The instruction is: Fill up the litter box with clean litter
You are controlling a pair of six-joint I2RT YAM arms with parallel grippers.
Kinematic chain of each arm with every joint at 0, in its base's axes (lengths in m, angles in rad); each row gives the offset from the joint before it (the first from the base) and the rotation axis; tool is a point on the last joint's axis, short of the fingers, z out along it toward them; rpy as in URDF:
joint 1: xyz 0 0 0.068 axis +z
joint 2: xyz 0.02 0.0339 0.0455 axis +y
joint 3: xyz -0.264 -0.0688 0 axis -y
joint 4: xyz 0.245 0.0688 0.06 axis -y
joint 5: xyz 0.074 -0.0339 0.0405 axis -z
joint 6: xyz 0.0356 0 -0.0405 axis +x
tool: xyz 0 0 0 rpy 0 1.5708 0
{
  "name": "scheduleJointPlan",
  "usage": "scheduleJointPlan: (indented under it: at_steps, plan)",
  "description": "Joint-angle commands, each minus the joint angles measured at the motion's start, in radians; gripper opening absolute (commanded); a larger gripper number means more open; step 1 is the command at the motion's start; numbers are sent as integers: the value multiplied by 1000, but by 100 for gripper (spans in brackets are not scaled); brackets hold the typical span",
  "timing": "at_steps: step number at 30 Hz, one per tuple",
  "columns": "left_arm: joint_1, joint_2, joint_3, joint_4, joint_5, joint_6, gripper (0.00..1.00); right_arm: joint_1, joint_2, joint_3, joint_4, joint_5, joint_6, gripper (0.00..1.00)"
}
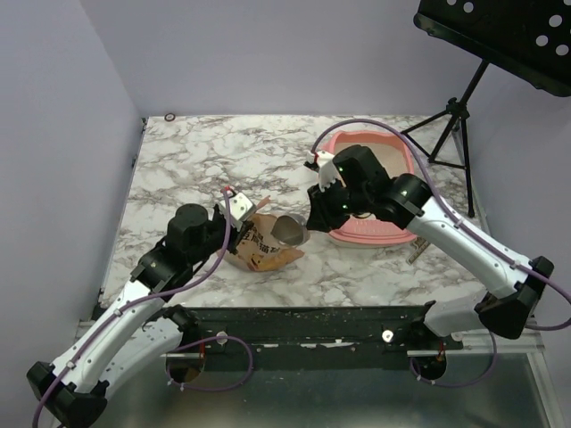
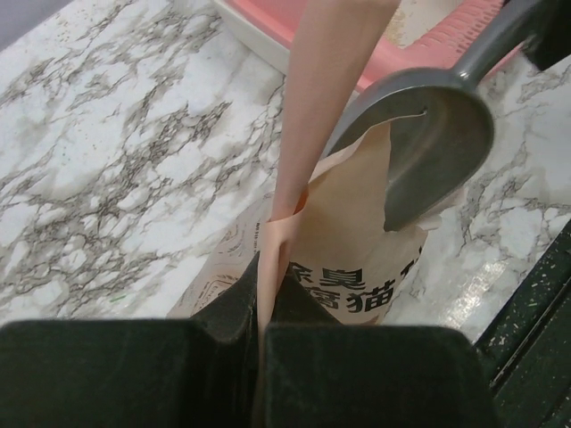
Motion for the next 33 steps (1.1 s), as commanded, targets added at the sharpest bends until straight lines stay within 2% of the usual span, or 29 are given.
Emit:
scheduleJointPlan:
  at_steps: [1,10,17,23,33]
  plan:
    - [-9,-63,-57,221,127,-83,0,7,73,42,-43,128,85,0]
    - [-26,-46,-80,284,50,-181,0,8,225,242,-270,292,160,0]
    - [-53,-37,-82,281,0,-192,0,7,358,413,-422,302,157,0]
    - [-59,-45,-85,265,-20,-185,0,8,423,378,-392,179,173,0]
    - [-59,-33,-83,255,-42,-177,0,7,456,161,-148,64,226,0]
